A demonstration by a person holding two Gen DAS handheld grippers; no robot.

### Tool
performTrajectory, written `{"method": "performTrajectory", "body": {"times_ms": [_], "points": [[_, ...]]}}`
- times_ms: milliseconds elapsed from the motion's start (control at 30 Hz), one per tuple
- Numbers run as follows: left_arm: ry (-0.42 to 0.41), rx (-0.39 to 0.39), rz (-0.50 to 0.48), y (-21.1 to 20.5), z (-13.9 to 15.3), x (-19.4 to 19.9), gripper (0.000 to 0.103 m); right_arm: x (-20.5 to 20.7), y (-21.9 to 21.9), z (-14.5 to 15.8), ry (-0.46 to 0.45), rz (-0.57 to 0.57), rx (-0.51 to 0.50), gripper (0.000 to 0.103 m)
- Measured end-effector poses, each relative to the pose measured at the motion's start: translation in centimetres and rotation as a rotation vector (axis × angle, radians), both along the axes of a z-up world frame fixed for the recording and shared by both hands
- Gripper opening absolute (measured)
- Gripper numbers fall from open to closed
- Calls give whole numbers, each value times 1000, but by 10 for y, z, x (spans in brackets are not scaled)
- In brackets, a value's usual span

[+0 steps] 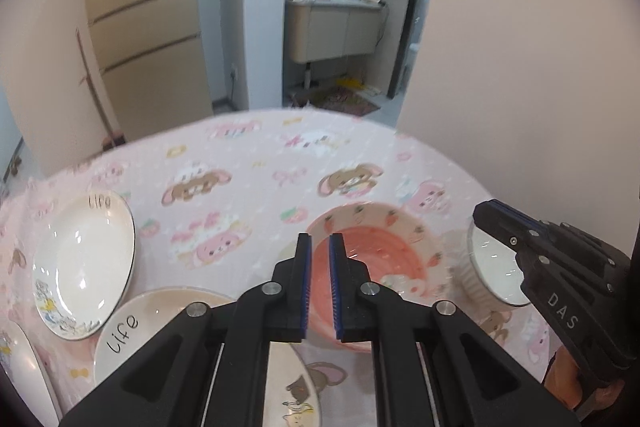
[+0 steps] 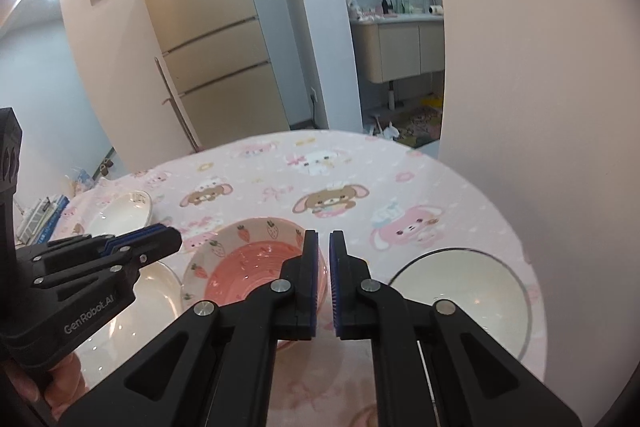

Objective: Organize plates and bowls
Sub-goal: 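Open both tools and pull back from the stacked pink bowls, then move both tools to the white bowl and grip its dark rim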

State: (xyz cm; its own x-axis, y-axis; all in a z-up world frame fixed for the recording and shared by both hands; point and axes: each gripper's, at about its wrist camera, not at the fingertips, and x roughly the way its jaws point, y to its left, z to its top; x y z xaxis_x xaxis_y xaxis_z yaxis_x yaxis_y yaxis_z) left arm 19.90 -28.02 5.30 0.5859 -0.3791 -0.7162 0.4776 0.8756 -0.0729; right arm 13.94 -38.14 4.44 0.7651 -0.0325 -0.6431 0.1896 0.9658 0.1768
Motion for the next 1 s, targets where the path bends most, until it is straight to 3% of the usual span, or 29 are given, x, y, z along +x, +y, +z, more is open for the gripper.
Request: {"method": "performTrajectory", "body": {"times_ms": [67, 133, 167, 200, 300, 400, 567, 733, 833, 900, 1000], "points": [[-9, -3, -14, -6, 6, -7, 17, -8, -5, 8, -15, -2, -7, 5], [-21, -6, -27, -12, 10, -12, 47, -17, -12, 15, -28, -10, -18, 6], [-40, -14, -36, -16, 13, -17, 74, -22, -15, 17, -35, -16, -22, 7], [-65, -24, -41, -18, 15, -20, 84, -26, -20, 19, -43, -24, -25, 8], [-128, -26, -43, -28, 21, -31, 85, -39, -34, 23, -54, -47, -29, 19], [-108, -45, -73, -40, 20, -34, 85, -49, -50, 24, -59, -82, -41, 36], [-57, -66, -158, -68, 15, -39, 84, -59, -77, 19, -45, -143, -46, 36], [11, -73, -185, -93, 5, -32, 65, -61, -99, 6, -11, -172, 2, 36], [48, -47, -181, -106, -8, -24, 48, -59, -106, -6, 25, -178, 23, 36], [64, -17, -185, -111, -17, -20, 32, -57, -110, -16, 65, -173, 37, 28], [125, -18, -197, -115, -28, -12, 29, -55, -115, -30, 104, -168, 78, 26]]}}
